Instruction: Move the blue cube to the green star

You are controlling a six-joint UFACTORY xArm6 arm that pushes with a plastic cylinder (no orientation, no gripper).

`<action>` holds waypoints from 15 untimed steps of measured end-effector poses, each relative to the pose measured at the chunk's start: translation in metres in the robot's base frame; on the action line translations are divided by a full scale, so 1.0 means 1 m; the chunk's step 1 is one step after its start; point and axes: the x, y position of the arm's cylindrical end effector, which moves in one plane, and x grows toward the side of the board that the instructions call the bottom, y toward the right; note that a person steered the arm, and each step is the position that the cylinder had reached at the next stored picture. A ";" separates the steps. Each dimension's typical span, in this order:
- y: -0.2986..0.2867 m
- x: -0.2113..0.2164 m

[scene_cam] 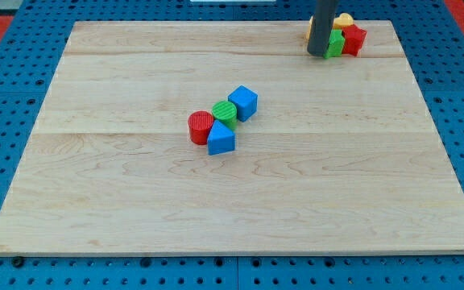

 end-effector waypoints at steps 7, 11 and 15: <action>-0.207 0.092; -0.105 0.172; -0.083 0.141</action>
